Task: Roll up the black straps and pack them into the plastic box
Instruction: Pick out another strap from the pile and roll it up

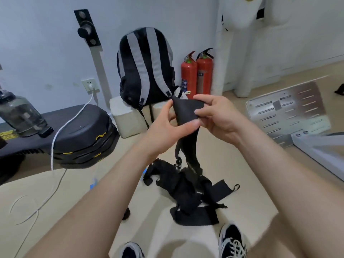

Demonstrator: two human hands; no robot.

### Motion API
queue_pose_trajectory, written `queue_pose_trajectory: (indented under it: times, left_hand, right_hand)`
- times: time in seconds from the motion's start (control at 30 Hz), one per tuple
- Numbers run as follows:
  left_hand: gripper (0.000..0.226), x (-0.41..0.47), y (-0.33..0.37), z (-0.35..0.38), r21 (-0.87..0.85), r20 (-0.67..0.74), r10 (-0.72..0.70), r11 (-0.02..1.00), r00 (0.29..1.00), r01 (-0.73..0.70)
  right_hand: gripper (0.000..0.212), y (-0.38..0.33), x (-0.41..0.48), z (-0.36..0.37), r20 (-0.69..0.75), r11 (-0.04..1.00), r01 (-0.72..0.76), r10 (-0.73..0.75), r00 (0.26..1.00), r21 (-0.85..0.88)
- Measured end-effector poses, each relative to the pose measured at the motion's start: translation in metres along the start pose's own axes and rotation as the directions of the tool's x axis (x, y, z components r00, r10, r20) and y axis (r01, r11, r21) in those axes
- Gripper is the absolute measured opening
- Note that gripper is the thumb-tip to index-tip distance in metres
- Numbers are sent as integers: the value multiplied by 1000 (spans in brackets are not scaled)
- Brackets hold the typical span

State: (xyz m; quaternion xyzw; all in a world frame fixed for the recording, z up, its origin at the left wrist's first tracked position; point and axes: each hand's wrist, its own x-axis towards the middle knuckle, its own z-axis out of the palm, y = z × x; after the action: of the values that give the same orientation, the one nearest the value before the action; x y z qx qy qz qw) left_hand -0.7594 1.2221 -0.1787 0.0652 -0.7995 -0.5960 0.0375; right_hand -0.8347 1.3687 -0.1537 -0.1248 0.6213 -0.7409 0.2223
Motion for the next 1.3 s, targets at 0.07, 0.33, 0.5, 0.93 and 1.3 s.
queue_pose_trajectory:
  times: [0.07,0.33,0.5,0.93,1.3]
  left_hand:
    - [55,5,-2,-4,184,-151,36,983,988,-8]
    - [36,-19,24,-35,22,60,-93,996,994,92]
    - [31,-16,12,-43,-206,-7,-91,975,996,87]
    - [27,40,-155,-17,-2,-365,-416,895,833,446]
    - [98,53,-327,95,3,-150,-737,666,659,746]
  right_hand:
    - [47,-3,-2,-2,117,999,-15,18,993,-29]
    - [14,41,20,-22,92,577,122,-81,992,-808]
    - [25,82,15,-37,204,780,-134,318,926,-611]
    - [23,116,-15,-137,211,714,-434,621,755,-550]
    - [15,174,59,-153,-319,853,-497,433,843,-157]
